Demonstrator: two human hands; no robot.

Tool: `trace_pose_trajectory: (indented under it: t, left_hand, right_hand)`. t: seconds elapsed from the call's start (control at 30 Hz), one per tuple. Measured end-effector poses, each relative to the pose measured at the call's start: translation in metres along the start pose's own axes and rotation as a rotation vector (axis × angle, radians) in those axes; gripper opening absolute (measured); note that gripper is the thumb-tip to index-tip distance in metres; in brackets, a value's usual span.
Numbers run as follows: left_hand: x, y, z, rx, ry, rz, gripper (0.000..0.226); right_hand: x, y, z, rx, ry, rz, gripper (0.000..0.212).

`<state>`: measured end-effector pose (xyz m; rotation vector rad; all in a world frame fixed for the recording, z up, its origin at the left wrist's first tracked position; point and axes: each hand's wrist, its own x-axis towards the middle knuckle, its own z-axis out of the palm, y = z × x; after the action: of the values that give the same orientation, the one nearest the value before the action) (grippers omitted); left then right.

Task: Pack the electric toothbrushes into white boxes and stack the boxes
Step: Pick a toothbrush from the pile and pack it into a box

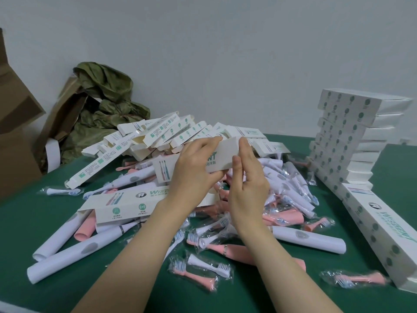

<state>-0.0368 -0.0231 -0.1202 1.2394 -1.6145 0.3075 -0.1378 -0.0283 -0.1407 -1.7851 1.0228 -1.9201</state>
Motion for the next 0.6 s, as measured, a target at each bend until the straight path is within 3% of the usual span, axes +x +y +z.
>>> trace_pose_trajectory:
  t: [0.1, 0.27, 0.4, 0.6]
  left_hand:
    - [0.003, -0.005, -0.005, 0.031, -0.073, 0.007, 0.06]
    - [0.007, -0.01, -0.024, 0.313, -0.304, 0.214, 0.072]
    - [0.004, -0.004, -0.029, 0.369, -0.414, 0.232, 0.075]
    - [-0.032, -0.024, -0.045, 0.209, -0.087, -0.045, 0.048]
  right_hand:
    - [0.003, 0.002, -0.005, -0.147, -0.153, -0.018, 0.046]
    - [0.008, 0.008, -0.021, -0.342, -0.532, -0.165, 0.085]
    - [0.01, 0.013, -0.022, -0.494, -0.475, -0.185, 0.07]
    - [0.021, 0.0, -0.045, -0.434, -0.246, -0.081, 0.051]
